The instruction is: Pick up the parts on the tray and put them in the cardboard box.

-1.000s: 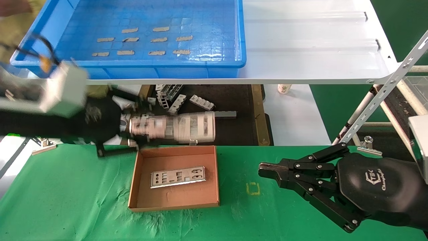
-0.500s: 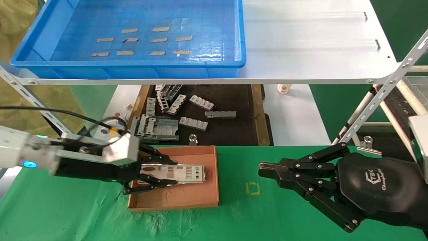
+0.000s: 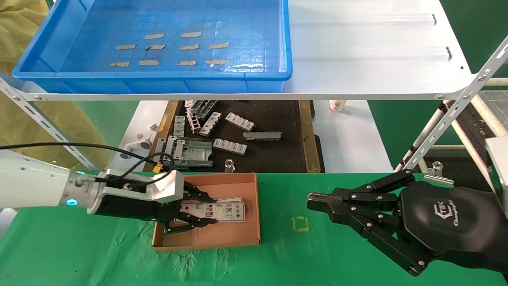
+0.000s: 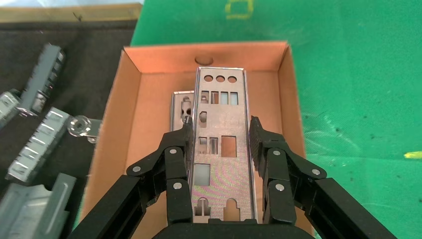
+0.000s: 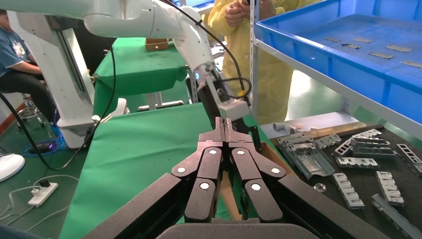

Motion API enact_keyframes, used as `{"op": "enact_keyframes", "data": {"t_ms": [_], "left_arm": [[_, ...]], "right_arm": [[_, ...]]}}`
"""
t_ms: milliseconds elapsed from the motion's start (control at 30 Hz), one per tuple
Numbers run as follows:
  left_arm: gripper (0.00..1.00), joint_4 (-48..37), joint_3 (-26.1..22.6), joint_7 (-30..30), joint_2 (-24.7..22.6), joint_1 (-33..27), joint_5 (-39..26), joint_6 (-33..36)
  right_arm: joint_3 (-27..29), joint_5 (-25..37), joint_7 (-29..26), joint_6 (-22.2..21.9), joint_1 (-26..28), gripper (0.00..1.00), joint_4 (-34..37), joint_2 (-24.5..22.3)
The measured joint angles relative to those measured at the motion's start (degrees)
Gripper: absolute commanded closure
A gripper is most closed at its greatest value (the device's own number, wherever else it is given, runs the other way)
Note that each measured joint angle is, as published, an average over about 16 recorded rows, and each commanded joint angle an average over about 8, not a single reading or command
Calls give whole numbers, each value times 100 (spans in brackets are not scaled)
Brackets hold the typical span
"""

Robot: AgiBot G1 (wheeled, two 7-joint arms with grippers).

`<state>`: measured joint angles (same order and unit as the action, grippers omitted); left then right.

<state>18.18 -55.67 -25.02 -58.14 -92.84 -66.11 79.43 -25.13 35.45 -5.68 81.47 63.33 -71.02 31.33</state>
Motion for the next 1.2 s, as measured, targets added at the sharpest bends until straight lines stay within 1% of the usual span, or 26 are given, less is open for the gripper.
{"op": "enact_keyframes", "data": {"t_ms": [67,133,167,200,367,433,467,900,1200], "left_arm": [[96,-165,-7,-71,-89,-9,-15,-42],[92,-322,-13,-140,-171,-19,-29,-86],[88,-397,-14,-174,-208,-23,-36,-110],[81,-473,-16,-208,-245,-28,-41,-134],[25,-801,-20,-352,-391,-63,-60,-205],[7,-910,-23,-403,-435,-79,-66,-214],[1,-959,-23,-427,-455,-87,-67,-215],[0,-1397,-7,-663,-587,-199,-48,-120],[0,-1513,100,-712,-521,-291,103,210]], "right_arm": [[0,0,0,0,0,100,0,0],[0,0,0,0,0,100,0,0],[0,0,0,0,0,100,0,0],[0,0,0,0,0,100,0,0],[0,0,0,0,0,100,0,0],[0,0,0,0,0,100,0,0],[0,0,0,0,0,100,0,0],[0,0,0,0,0,100,0,0],[0,0,0,0,0,100,0,0]]}}
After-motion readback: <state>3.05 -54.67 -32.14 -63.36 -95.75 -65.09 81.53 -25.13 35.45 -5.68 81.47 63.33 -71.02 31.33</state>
